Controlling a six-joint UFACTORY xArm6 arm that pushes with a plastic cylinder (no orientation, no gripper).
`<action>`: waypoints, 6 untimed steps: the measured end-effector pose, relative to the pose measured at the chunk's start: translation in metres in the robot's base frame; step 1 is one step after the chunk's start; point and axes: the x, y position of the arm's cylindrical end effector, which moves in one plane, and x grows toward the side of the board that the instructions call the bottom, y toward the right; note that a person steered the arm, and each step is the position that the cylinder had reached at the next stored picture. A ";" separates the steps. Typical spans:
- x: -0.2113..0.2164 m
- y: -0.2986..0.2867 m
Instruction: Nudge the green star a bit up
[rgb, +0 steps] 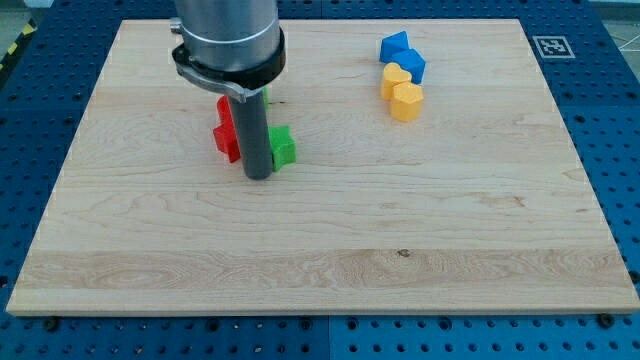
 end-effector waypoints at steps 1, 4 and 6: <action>0.041 0.018; -0.005 0.053; -0.052 0.053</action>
